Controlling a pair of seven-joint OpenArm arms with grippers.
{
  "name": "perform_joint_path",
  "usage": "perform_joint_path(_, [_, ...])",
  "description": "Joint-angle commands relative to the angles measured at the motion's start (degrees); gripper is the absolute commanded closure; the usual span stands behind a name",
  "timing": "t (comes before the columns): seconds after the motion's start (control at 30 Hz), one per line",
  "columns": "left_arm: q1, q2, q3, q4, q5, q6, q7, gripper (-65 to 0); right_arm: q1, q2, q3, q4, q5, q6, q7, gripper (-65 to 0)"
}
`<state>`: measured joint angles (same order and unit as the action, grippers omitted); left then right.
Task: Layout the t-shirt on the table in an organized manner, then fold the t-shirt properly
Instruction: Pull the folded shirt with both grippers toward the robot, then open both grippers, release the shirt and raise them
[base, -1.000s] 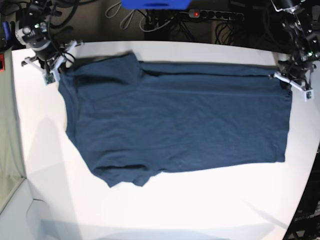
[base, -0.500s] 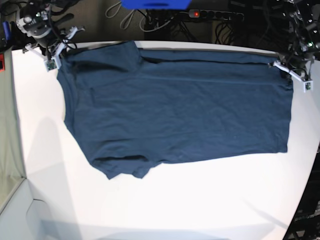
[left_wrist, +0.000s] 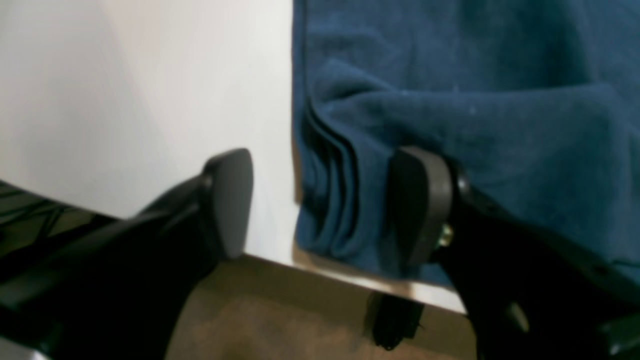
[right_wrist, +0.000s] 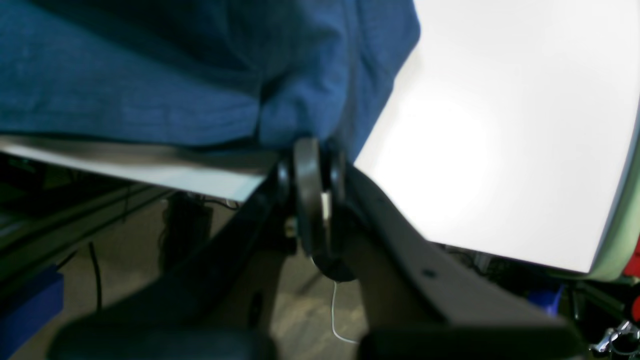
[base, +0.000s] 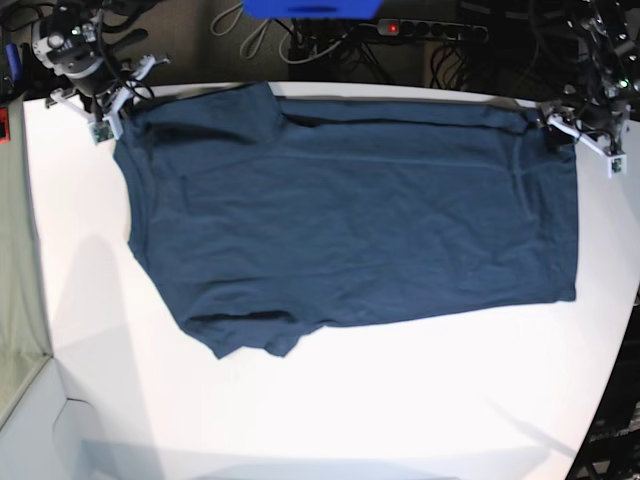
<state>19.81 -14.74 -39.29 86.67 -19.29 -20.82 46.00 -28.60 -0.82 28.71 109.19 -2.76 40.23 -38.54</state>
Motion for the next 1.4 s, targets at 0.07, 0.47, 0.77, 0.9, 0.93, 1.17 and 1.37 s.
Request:
perform_joint_path(0.07, [2.21,-0.69,-0.23,0.58,0.52,-0.06,0.64,-42.6,-0.02,0.34,-0.01,0.84,0.44,-0.23,0.79,0.0])
perform_joint_path(0.47, [4.85,1.25,-6.38,6.56,0.52,-0.06,0.55,-42.6,0.78,-1.77,-0.09,0.75,0.17,-0.23,0.70,0.0])
perform_joint_path(0.77, [-0.08,2.13,-11.39,8.84,0.52,-0.06,0.90,-42.6,0.78,-1.95,-0.18,0.84,0.26,-0.23,0.70,0.0])
perform_joint_path(0.9, [-0.69,2.04,-11.57,10.86,0.52,-0.06,1.17,-42.6,0.78,-1.95,0.17,1.10,0.35,-0.23,0.70,0.0])
perform_joint_path(0.93, [-0.69,1.95,-11.57,11.22,0.52,-0.06,1.17,-42.6,0.78,-1.95,0.17,1.10,0.35,-0.23,0.70,0.0])
perform_joint_path(1.17, [-0.78,1.95,-17.02,13.06,0.52,-1.64,1.17,-42.7,0.34,-1.77,0.26,1.01,0.08,-0.23,0.70,-0.2])
perform_joint_path(1.37, [-0.87,1.60,-20.54,12.62,0.96,-13.86,1.17,-42.7,-1.69,-1.77,0.26,1.10,0.08,-0.23,0.61,-22.3])
